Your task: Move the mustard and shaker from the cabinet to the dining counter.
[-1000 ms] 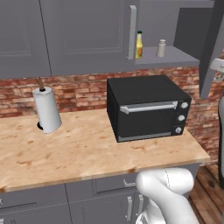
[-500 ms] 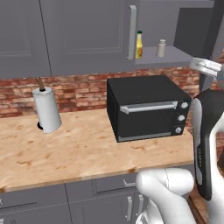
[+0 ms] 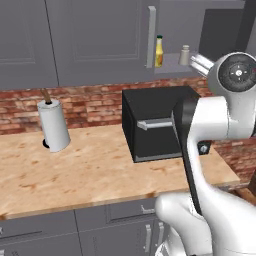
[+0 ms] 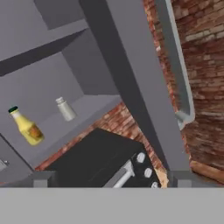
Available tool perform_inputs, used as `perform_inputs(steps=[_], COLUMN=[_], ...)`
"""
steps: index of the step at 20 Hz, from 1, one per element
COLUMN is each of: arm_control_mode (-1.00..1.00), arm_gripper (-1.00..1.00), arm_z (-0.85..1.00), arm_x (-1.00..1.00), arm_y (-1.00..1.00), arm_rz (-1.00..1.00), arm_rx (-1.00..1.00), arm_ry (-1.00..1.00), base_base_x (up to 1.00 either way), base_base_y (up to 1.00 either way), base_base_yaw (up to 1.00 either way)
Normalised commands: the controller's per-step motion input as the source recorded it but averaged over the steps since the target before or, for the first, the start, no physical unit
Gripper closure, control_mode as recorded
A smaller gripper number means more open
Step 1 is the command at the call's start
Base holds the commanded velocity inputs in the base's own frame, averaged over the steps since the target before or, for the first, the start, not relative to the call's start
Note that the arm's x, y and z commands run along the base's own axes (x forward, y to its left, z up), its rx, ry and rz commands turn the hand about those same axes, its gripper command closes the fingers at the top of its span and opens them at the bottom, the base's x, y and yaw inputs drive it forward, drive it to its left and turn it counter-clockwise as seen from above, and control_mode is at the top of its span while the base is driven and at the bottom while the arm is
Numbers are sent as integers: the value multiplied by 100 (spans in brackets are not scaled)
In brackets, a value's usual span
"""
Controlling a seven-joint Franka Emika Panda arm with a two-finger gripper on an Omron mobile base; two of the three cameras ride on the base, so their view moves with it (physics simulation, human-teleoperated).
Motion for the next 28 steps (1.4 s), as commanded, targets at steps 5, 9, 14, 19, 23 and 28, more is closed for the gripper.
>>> perform_inputs(steps=[5, 9, 14, 19, 23, 28], arm_control_mode=[-100, -100, -100, -100, -100, -100], arm_gripper=[-100, -100, -100, -100, -100, -100], arm_z=[-7, -21, -30, -16, -1, -2], arm_x=[48, 47, 45, 40, 14, 14], arm_y=[11, -3, -17, -23, -36, -32], arm_rz=[-28, -30, -37, -30, -25, -34], arm_rx=[30, 9, 4, 4, 5, 0], arm_ry=[-8, -9, -16, -23, -25, -17], base_base_x=[0, 0, 0, 0, 0, 0], base_base_y=[0, 0, 0, 0, 0, 0], base_base_yaw=[0, 0, 0, 0, 0, 0])
